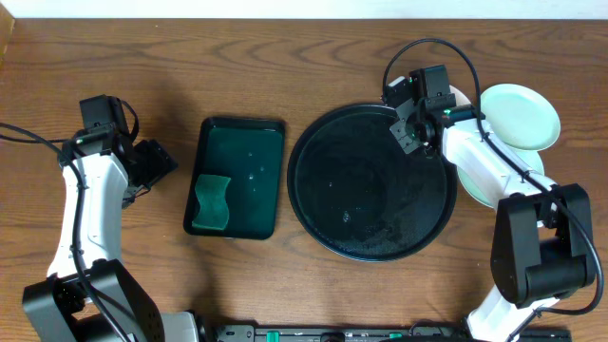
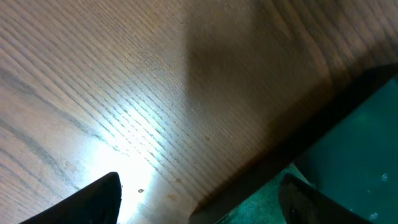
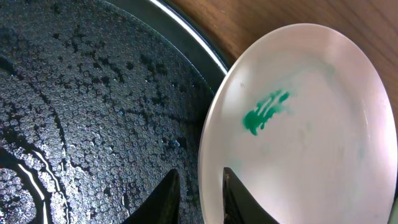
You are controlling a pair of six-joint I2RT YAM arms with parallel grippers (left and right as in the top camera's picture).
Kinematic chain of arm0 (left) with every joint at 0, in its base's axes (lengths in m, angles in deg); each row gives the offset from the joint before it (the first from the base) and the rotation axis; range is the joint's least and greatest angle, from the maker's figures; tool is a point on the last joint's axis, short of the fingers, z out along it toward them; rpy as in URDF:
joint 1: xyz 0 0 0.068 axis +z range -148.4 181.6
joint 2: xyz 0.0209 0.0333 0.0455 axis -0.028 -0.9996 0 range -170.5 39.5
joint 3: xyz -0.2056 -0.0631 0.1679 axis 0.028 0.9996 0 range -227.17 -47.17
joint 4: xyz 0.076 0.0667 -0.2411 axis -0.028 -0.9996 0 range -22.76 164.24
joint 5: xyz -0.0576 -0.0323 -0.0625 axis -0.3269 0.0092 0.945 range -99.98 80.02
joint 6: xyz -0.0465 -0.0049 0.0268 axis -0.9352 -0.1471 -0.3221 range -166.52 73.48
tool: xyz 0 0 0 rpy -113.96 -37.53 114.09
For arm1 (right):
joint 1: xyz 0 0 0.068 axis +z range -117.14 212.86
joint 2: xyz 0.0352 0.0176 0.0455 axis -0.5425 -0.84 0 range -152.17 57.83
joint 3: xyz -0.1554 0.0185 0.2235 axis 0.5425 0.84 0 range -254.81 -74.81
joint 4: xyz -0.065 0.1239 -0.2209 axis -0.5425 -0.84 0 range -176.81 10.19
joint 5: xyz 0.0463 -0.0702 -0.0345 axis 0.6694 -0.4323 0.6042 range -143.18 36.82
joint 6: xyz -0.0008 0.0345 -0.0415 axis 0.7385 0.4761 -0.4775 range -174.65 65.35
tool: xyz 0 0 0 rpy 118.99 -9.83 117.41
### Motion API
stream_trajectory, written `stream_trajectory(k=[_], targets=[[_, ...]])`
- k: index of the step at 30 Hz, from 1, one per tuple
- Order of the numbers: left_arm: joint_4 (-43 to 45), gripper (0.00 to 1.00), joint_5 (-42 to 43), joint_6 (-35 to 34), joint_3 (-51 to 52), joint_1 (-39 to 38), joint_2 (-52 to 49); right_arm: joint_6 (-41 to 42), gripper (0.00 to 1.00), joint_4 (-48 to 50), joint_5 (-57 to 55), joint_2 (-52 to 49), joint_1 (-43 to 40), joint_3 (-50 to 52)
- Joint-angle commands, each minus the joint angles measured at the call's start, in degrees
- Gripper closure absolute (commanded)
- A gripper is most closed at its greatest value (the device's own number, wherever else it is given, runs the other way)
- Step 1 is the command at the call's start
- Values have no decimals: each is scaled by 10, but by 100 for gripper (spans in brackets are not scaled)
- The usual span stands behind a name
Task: Clean dirty plates on tray and stack at the side
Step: 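Drag the white plate with the right gripper onto the round black tray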
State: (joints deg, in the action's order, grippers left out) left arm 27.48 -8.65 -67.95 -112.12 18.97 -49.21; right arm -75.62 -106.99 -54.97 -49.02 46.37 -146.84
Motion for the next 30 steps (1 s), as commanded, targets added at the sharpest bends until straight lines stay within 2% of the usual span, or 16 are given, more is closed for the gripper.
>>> stream_trajectory(k=[1, 11, 18, 30], targets=[[-3, 19, -3, -3, -10, 2, 6, 2, 80, 0, -1, -18, 0, -2], [-3, 19, -3, -3, -10, 3, 6, 11, 99, -1, 0, -20, 5, -2], [-3, 19, -3, -3, -10, 2, 6, 32, 99, 0, 52, -20, 23, -2], [-3, 19, -4, -3, -10, 2, 6, 173, 99, -5, 68, -20, 137, -2]])
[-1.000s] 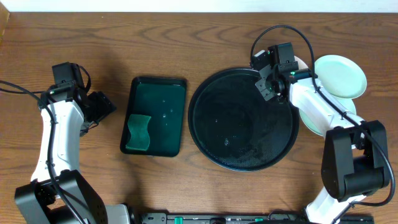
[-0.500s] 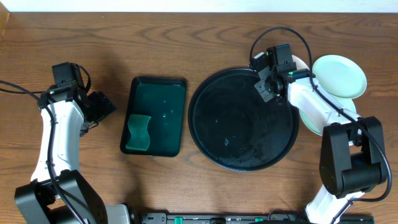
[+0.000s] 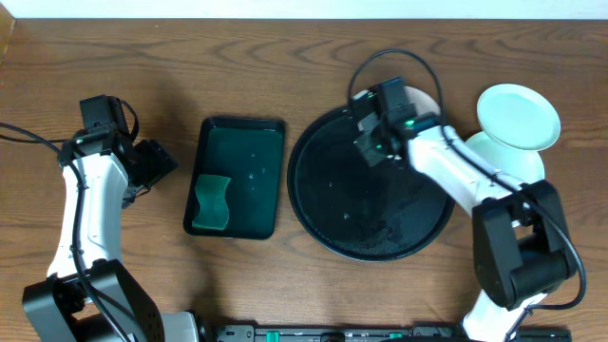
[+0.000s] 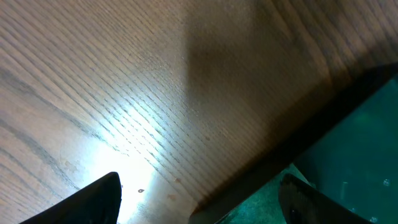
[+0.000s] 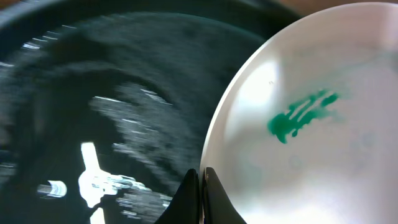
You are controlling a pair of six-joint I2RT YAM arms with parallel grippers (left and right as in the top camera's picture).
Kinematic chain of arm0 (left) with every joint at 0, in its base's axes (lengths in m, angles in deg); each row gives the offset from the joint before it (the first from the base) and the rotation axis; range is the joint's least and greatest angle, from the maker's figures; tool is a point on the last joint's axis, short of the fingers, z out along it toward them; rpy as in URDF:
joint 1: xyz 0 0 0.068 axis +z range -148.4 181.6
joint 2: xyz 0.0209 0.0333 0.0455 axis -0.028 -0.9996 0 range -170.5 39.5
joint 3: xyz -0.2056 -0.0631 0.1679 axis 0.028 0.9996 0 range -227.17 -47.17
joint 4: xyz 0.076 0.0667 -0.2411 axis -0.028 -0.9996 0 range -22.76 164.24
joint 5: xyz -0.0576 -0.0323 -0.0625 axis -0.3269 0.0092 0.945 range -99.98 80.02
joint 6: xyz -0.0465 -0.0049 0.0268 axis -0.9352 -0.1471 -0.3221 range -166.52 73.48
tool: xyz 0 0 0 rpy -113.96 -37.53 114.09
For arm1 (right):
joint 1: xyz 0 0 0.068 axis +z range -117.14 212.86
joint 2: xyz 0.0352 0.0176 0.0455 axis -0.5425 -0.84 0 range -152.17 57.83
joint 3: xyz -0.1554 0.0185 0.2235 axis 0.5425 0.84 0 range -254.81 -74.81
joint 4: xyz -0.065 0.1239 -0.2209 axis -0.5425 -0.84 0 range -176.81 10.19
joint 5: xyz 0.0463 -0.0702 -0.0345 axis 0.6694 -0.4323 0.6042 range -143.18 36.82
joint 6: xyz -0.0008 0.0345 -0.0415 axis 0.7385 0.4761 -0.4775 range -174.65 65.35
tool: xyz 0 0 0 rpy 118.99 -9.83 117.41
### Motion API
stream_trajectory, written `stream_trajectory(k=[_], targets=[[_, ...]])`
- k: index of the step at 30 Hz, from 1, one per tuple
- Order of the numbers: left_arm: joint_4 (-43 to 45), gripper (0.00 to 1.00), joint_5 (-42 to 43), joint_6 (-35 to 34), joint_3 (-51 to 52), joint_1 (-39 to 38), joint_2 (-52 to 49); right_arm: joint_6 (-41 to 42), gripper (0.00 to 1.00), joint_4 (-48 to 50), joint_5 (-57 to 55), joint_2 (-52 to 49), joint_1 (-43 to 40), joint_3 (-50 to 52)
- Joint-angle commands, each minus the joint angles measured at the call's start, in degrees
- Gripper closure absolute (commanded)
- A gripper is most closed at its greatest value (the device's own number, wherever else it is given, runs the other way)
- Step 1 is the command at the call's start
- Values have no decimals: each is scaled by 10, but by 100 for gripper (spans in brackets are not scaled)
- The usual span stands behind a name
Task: Clean dirty plates on tray and stack at the side
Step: 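Drag the white plate with the right gripper onto the round black tray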
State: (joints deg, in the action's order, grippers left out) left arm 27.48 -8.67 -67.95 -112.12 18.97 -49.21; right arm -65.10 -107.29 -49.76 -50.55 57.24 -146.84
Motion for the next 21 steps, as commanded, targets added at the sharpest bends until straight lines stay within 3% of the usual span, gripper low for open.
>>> stream_trajectory(k=[1, 7, 17, 19, 21], targets=[[-3, 19, -3, -3, -10, 2, 6, 80, 99, -2, 16, -4, 37, -2], [-3, 19, -3, -3, -10, 2, 6, 136, 99, 1, 15, -4, 81, -2], [-3, 19, -3, -3, -10, 2, 6, 147, 99, 8, 11, -4, 97, -2], [-3, 19, -3, -3, -10, 2, 6, 147, 87, 8, 11, -4, 97, -2], [-3, 19, -3, -3, -10, 2, 6, 147, 67, 8, 11, -4, 97, -2]])
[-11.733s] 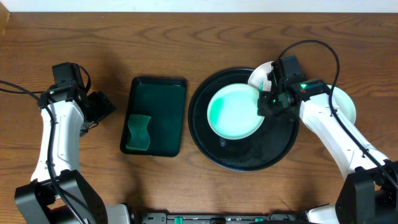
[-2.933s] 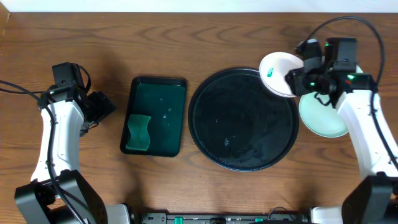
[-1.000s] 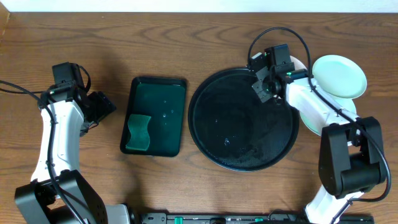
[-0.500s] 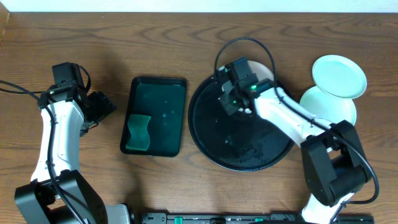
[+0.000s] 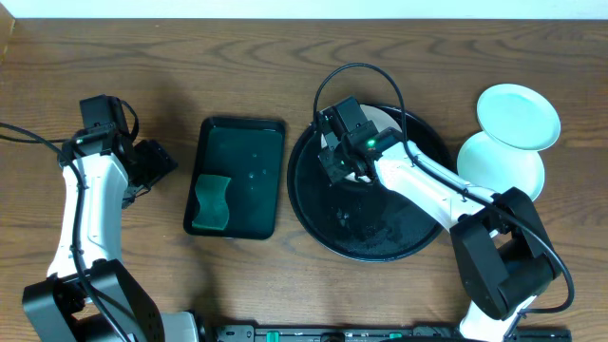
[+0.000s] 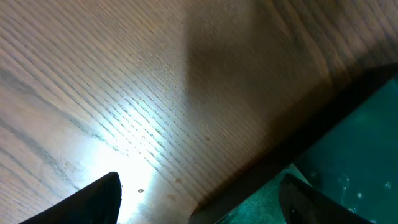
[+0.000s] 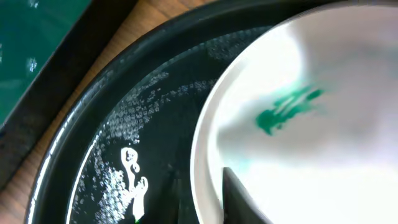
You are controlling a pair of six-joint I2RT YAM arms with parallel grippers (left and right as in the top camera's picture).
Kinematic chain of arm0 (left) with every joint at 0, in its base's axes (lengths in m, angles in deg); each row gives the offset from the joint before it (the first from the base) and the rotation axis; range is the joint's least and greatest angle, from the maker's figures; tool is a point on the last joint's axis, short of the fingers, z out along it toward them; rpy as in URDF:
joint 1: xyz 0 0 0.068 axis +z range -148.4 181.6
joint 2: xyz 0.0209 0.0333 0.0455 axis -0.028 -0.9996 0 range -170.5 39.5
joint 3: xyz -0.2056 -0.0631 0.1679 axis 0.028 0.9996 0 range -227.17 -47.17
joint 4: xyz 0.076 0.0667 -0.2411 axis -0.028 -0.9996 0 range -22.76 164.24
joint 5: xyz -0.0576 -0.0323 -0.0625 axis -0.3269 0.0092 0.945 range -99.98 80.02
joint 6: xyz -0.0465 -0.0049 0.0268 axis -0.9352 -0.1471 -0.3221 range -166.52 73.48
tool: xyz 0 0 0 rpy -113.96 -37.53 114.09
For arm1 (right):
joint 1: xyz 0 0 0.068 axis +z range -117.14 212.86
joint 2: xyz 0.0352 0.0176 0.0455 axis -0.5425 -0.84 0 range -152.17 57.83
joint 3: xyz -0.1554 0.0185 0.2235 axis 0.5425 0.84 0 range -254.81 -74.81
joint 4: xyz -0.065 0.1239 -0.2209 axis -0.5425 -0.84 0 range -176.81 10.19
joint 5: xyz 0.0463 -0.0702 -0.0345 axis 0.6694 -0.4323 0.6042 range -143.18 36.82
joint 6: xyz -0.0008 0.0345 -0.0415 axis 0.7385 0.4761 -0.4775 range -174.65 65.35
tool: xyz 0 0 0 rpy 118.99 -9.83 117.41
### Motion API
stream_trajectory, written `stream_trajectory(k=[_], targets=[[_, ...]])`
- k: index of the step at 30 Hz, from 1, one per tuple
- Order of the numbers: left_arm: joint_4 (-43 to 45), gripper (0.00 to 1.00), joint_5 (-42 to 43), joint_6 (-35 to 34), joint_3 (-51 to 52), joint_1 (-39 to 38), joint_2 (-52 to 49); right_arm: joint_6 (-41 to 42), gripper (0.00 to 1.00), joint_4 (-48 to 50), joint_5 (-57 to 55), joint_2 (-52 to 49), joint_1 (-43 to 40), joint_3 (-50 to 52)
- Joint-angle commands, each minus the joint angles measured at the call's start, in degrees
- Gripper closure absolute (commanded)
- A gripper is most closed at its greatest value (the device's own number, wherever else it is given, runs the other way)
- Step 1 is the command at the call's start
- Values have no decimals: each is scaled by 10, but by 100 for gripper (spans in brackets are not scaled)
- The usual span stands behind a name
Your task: Clean dirty plates on tray and stack at the side
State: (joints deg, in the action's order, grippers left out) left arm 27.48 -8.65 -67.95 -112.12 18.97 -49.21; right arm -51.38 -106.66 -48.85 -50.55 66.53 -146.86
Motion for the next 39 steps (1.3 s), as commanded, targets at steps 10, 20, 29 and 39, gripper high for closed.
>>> stream_trajectory(k=[10, 20, 29, 39], targets=[[-3, 19, -4, -3, -10, 2, 6, 9, 57, -26, 2, 68, -33, -29], [-3, 19, -3, -3, -10, 2, 6, -29, 48, -81, -66, 162, -169, -30], [-3, 19, -3, -3, -10, 2, 6, -145, 53, -122, -84, 135, -313, -29], [-3, 19, -4, -3, -10, 2, 6, -220, 57, -97, -88, 52, -393, -29]])
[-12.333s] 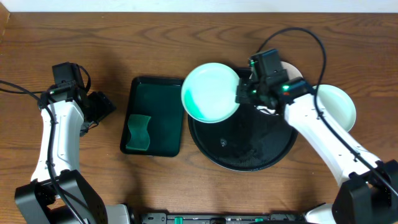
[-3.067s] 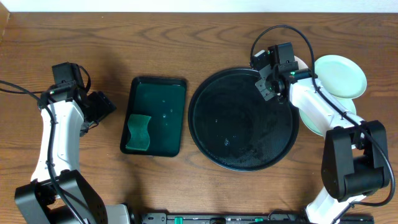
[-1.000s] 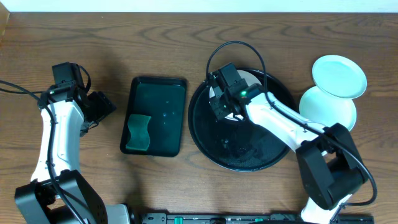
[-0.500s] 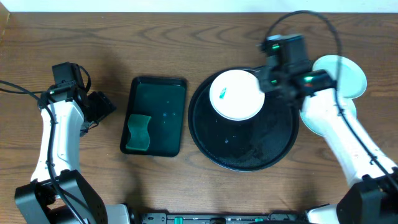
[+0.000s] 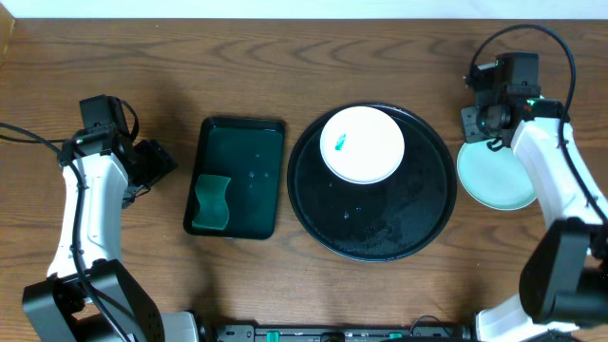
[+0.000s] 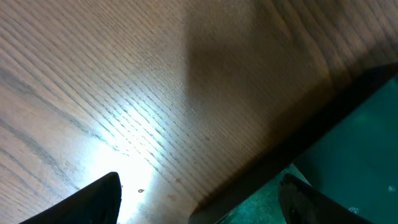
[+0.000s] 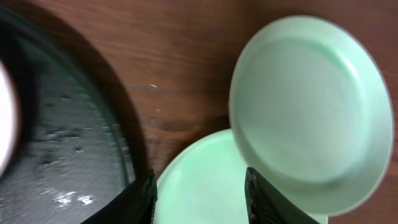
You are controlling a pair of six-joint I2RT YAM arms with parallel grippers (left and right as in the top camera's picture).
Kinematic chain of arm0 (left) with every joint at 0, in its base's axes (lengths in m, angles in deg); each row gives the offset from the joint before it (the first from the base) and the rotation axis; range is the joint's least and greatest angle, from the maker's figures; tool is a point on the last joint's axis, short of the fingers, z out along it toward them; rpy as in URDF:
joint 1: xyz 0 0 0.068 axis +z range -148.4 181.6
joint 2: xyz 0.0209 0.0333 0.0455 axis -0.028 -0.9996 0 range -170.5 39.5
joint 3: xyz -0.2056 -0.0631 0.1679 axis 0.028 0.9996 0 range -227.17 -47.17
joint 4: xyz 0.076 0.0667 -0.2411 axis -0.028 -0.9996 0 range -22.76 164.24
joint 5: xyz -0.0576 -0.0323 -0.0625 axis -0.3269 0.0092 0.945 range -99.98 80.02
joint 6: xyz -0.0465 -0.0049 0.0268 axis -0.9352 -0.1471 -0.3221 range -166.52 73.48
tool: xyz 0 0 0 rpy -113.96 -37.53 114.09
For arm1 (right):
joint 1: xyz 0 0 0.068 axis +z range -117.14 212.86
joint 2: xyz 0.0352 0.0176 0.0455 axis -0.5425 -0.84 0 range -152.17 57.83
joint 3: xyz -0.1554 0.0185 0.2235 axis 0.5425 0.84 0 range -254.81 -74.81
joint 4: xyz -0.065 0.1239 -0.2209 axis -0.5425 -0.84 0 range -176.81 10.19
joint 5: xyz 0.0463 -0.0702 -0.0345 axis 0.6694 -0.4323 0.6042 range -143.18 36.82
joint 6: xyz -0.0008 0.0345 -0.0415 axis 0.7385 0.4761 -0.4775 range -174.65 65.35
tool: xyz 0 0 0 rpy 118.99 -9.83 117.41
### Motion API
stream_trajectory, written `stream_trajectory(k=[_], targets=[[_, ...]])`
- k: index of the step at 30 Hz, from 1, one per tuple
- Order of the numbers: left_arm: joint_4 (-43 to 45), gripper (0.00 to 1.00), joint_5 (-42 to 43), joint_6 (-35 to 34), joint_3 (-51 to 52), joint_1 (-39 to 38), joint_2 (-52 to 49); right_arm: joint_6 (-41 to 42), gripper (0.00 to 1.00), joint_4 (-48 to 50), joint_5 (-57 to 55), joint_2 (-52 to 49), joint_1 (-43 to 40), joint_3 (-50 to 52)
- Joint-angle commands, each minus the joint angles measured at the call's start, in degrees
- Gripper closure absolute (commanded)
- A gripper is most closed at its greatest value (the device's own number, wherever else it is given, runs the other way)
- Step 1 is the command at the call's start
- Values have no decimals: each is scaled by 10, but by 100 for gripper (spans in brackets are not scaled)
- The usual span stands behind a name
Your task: Clean dirty plates on tray and stack at the side
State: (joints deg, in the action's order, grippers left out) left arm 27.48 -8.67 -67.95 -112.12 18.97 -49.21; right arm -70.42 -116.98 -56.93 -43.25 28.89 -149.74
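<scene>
A white plate (image 5: 362,144) with a green smear lies flat in the upper middle of the round black tray (image 5: 380,237). My right gripper (image 5: 483,125) (image 7: 199,202) is open and empty, right of the tray and above two pale green plates: a small one (image 7: 311,106) resting partly on a larger one (image 5: 494,180) (image 7: 205,186). My left gripper (image 5: 160,160) (image 6: 199,205) hangs open over bare wood, just left of the rectangular green tray (image 5: 249,142), which holds a green sponge (image 5: 213,203).
The wooden table's far edge runs along the top of the overhead view. The rectangular green tray's dark rim (image 6: 298,143) crosses the left wrist view at lower right. Black cables loop above the right arm (image 5: 532,38).
The white plate, then in my right gripper over the tray's upper left, now lies on the tray. The right gripper is open and has moved right, over the green plates. The left arm is unchanged.
My right gripper had the smeared white plate's rim between its fingers at the tray's right edge. Then it was shut on the plate over the tray's top, then over its upper left. Now the plate lies in the tray and the gripper is over the green plates.
</scene>
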Motion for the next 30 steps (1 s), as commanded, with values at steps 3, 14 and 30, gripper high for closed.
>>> stream_trajectory(k=[3, 14, 30], targets=[[-3, 19, -3, -3, -10, 2, 6, -30, 57, 17, -7, -43, -34, 0], [-3, 19, -3, -3, -10, 2, 6, -37, 66, 42, -5, -67, -55, 2], [-3, 19, -3, -3, -10, 2, 6, -61, 81, 40, -7, -92, -55, 2]])
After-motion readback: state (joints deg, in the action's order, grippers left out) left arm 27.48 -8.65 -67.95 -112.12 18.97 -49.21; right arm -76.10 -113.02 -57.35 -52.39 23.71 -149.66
